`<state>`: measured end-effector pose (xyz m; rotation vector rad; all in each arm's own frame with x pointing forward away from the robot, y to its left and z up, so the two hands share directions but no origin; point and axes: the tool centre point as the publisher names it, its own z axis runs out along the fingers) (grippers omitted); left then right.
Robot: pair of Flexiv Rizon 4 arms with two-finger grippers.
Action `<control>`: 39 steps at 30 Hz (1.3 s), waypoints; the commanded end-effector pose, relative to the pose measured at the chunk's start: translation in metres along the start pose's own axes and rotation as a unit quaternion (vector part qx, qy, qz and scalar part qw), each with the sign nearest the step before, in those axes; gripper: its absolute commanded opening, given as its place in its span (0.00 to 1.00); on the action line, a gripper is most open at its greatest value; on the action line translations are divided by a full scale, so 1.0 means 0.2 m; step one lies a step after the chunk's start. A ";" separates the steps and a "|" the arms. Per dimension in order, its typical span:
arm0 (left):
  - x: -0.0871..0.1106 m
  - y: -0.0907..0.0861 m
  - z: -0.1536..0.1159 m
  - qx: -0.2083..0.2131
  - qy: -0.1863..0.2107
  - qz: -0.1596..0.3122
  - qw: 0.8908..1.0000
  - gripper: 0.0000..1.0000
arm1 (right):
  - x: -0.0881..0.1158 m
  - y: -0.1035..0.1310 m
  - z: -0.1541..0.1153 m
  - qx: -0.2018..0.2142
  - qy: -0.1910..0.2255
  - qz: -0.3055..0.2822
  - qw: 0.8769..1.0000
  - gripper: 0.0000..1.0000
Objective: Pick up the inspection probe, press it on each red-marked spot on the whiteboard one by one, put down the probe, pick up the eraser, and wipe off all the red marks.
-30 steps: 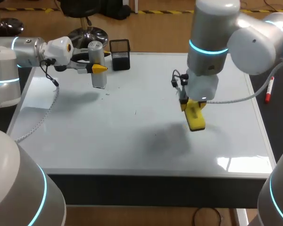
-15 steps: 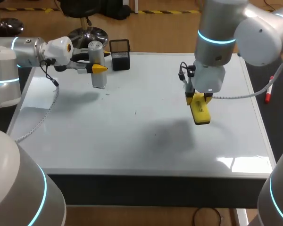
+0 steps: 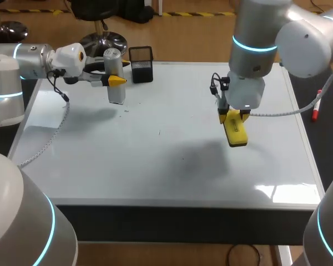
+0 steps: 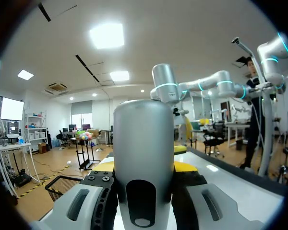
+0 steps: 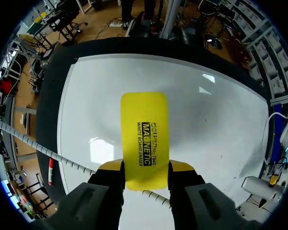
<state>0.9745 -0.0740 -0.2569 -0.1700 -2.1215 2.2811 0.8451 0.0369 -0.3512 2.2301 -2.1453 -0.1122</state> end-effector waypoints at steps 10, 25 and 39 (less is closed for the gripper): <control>0.00 0.00 0.00 0.000 0.000 0.001 1.000 0.00 | 0.04 -0.31 0.01 0.012 0.002 -0.013 1.000 0.00; 0.00 0.00 0.00 0.000 0.000 0.001 1.000 0.00 | 0.03 -0.85 0.08 -0.011 0.015 -0.052 0.998 0.00; 0.00 0.00 0.00 0.000 0.000 0.001 1.000 0.00 | -0.21 -1.15 0.08 -0.022 0.005 -0.096 0.995 0.00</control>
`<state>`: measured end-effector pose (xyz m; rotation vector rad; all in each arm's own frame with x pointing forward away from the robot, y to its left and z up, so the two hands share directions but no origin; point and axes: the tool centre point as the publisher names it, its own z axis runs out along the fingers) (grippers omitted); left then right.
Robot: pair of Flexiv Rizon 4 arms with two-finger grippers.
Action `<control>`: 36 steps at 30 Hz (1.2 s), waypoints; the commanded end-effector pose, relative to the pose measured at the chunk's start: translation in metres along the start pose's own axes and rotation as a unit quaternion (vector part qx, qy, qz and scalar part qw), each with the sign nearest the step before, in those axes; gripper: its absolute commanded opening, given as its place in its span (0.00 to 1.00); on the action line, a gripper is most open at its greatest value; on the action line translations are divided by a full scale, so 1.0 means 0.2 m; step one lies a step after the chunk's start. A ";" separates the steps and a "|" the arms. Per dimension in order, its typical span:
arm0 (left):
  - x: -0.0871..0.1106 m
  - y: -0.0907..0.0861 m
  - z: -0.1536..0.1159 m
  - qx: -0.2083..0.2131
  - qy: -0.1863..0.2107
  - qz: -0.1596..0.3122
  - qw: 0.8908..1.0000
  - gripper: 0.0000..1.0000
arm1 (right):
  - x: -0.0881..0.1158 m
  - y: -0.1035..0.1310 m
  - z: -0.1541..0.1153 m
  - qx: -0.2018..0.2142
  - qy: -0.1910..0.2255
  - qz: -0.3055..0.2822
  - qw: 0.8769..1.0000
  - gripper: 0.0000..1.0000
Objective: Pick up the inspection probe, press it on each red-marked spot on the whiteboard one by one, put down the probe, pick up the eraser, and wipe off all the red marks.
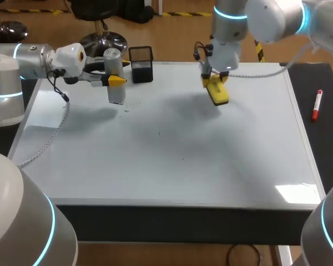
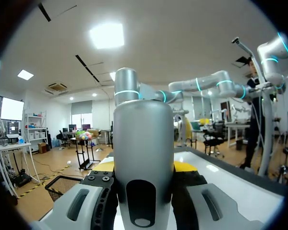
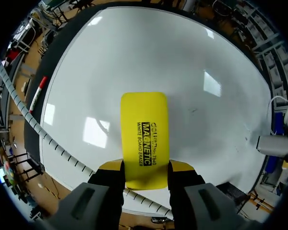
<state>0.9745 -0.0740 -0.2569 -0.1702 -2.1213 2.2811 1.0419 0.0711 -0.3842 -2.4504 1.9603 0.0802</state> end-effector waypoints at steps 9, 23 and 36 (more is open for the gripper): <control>0.00 0.00 0.00 0.000 0.000 0.001 1.000 0.00 | -0.16 -0.33 0.00 -0.046 0.003 -0.021 0.999 0.00; 0.00 0.00 0.00 0.000 0.000 0.001 1.000 0.00 | -0.19 -0.38 -0.01 -0.042 0.008 -0.009 0.999 0.00; 0.00 0.00 0.00 0.000 0.000 0.001 1.000 0.00 | -0.20 -0.43 0.02 -0.041 -0.002 -0.003 0.999 0.00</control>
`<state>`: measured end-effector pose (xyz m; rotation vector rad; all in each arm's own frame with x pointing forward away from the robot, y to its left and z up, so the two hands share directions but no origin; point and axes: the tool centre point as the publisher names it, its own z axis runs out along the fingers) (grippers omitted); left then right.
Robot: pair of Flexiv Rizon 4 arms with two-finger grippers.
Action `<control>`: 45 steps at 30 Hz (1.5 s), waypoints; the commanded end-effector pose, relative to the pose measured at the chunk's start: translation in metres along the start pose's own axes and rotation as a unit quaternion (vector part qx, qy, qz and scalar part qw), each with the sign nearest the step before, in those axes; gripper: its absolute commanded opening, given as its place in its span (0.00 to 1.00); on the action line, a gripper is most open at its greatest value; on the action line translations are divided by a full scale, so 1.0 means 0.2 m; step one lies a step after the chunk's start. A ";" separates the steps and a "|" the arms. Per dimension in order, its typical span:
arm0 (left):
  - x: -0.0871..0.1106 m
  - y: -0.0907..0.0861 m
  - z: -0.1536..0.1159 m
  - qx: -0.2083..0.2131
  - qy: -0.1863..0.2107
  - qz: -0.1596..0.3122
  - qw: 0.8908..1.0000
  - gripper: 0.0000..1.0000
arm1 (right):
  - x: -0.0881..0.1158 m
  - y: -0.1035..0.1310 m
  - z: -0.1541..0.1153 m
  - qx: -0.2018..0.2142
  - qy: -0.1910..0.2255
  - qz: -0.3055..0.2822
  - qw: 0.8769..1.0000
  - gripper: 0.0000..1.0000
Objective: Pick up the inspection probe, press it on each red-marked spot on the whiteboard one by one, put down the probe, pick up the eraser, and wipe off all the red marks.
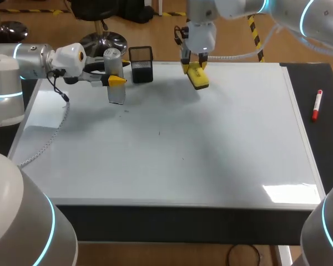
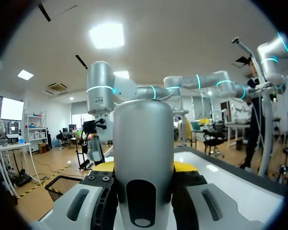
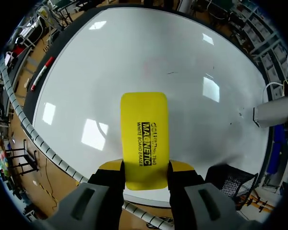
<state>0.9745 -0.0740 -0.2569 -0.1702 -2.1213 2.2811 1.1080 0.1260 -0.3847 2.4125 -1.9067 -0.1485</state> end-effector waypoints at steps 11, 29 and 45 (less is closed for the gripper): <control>0.00 0.00 0.00 0.000 -0.001 0.001 1.000 0.00 | -0.08 -0.21 0.06 -0.003 -0.029 -0.004 1.000 0.00; 0.00 0.00 0.00 0.000 -0.001 0.001 1.000 0.00 | -0.06 -0.37 0.17 -0.022 -0.072 0.048 0.996 0.00; 0.00 0.00 0.00 0.000 -0.001 0.001 1.000 0.00 | -0.11 -0.48 0.17 -0.029 -0.070 0.066 0.995 0.00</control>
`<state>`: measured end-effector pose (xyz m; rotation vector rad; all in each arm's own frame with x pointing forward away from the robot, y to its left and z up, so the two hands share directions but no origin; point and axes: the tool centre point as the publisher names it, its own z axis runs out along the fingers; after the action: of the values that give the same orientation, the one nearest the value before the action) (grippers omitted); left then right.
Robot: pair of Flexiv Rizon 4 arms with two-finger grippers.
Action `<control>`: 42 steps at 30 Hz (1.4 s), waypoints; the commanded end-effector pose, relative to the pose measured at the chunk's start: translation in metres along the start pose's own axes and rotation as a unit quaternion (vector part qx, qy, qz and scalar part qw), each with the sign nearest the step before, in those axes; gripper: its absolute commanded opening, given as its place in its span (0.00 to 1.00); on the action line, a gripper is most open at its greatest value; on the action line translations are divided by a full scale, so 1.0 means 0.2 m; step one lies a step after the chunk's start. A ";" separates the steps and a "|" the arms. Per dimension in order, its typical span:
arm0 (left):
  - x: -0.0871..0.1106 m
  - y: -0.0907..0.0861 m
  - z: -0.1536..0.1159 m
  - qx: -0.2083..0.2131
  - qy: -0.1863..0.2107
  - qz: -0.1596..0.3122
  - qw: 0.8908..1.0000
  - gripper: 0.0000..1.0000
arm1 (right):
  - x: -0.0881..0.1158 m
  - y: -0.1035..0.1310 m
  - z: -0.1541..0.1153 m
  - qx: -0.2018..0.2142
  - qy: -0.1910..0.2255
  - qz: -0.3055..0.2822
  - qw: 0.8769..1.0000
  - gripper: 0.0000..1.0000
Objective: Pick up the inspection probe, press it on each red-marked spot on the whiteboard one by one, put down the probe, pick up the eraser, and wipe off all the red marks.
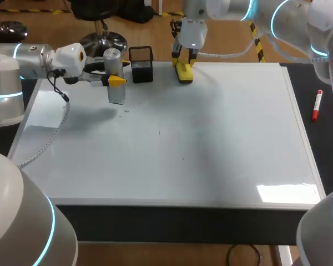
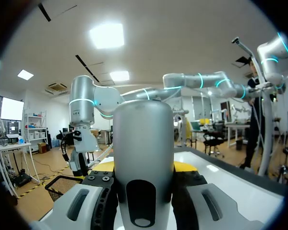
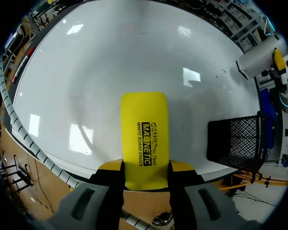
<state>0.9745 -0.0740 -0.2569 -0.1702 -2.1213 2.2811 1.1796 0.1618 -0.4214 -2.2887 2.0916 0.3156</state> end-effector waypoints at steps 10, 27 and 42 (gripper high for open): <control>0.00 0.00 0.00 0.000 -0.001 0.001 1.000 0.00 | -0.04 -0.07 0.07 -0.041 0.012 0.015 0.999 0.00; 0.00 0.00 0.00 0.000 -0.001 0.001 1.000 0.00 | -0.05 -0.07 0.08 -0.049 0.022 0.032 0.998 1.00; 0.00 0.00 0.00 0.000 -0.001 0.001 1.000 0.00 | 0.06 0.02 -0.12 0.018 -0.064 0.065 0.996 1.00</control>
<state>0.9745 -0.0739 -0.2569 -0.1701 -2.1212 2.2812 1.1851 0.1601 -0.4102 -2.0940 2.1924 0.4068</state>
